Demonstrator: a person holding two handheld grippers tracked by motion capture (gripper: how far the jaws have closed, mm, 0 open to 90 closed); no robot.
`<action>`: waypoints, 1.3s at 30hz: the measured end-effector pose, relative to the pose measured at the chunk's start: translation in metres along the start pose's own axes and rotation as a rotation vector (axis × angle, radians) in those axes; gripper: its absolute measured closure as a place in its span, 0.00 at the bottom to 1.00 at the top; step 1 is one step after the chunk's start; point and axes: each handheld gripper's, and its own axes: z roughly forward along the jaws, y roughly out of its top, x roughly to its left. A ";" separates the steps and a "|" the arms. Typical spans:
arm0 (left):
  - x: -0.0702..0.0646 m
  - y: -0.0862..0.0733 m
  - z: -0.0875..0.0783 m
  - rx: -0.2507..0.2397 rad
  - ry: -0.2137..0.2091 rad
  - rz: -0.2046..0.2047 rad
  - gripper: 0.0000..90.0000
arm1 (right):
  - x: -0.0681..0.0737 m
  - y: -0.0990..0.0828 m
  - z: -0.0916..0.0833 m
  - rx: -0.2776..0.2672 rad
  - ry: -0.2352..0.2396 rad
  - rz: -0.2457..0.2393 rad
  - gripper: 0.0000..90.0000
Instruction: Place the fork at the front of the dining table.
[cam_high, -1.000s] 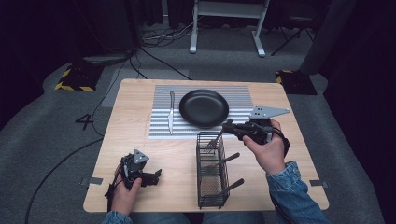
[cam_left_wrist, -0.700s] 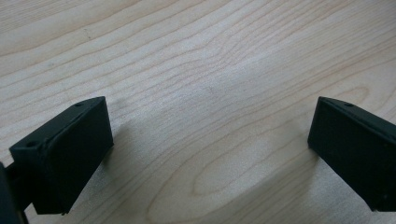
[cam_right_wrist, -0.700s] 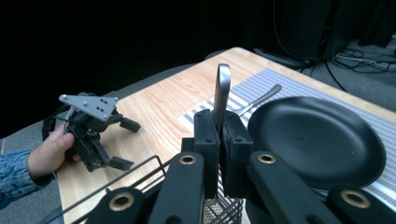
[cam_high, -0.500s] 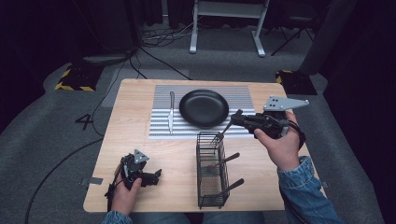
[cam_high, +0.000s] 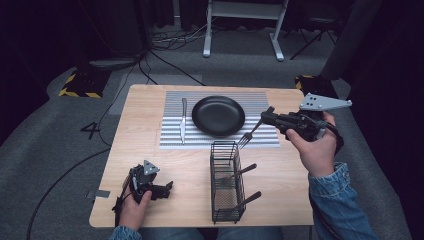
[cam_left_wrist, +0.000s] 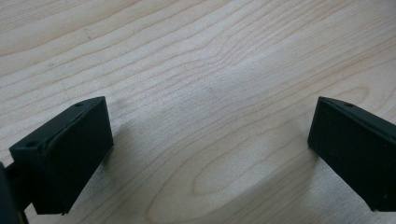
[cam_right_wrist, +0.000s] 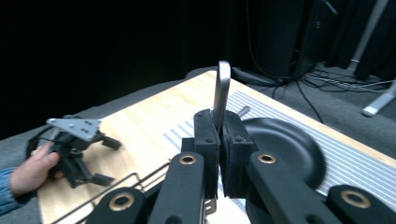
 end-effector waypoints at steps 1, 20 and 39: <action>0.000 0.000 0.000 -0.001 -0.002 -0.005 0.00 | -0.003 0.001 -0.001 0.003 -0.010 0.000 0.97; 0.000 0.000 0.000 0.000 0.000 -0.004 0.00 | -0.061 -0.011 0.006 0.011 -0.095 0.060 0.97; -0.001 -0.001 -0.001 0.001 0.006 -0.008 0.00 | -0.084 -0.039 0.053 0.074 -0.053 0.073 0.97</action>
